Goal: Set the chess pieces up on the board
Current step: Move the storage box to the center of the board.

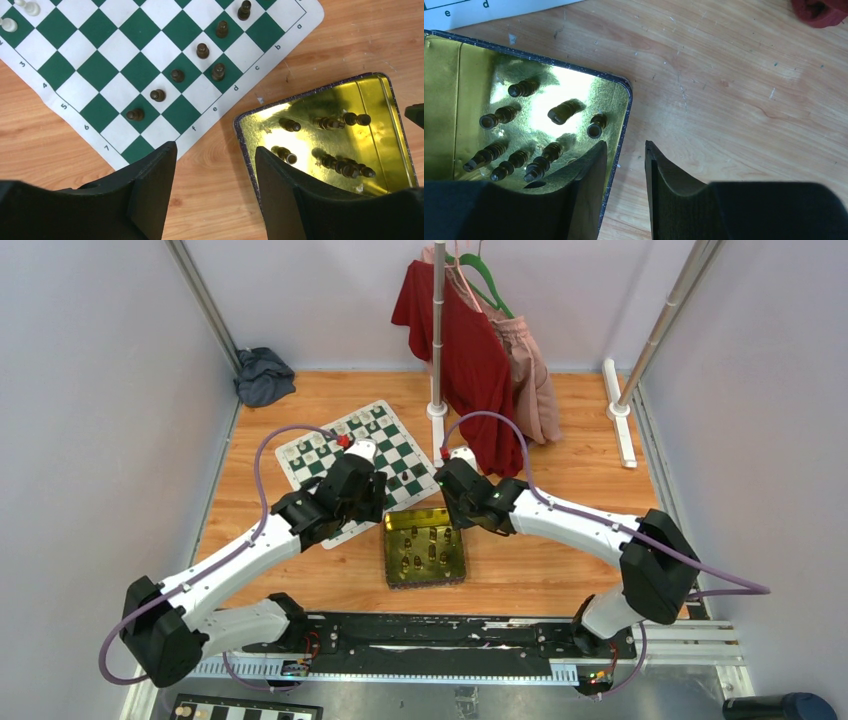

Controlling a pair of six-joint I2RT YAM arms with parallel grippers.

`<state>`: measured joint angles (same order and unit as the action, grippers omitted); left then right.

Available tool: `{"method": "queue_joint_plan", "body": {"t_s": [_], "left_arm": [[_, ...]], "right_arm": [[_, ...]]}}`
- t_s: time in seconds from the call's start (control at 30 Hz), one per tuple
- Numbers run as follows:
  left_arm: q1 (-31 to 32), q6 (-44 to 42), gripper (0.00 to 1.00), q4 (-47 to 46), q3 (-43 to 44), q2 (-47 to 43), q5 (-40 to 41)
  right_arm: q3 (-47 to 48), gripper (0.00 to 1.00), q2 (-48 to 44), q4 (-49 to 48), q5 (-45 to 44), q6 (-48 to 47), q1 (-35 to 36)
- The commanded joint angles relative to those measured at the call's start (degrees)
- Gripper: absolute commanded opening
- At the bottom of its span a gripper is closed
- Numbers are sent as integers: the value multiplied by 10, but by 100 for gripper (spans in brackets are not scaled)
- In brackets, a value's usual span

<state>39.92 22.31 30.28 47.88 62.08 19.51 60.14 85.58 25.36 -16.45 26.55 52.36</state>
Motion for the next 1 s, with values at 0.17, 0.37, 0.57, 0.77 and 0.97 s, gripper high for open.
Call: {"method": "queue_joint_plan", "body": {"t_s": [0.17,0.37,0.57,0.77,0.97], "left_arm": [[20,13,65,-1,-22,-27,-4],[27,15,65,-1,-29,-40,-2],[29,15,65,-1,-34,-50,-1],[29,12,65,0,-39,-53,1],[30,6,65,-1,-37,-47,4]], "right_arm": [[-15,38,23,-13,-10,13,7],[-28,35,38,-31,-8,15,1],[-35,29,49,-47,-5,12,-9],[-34,26,62,-57,2,8,-17],[-31,21,72,-63,7,7,-25]]}}
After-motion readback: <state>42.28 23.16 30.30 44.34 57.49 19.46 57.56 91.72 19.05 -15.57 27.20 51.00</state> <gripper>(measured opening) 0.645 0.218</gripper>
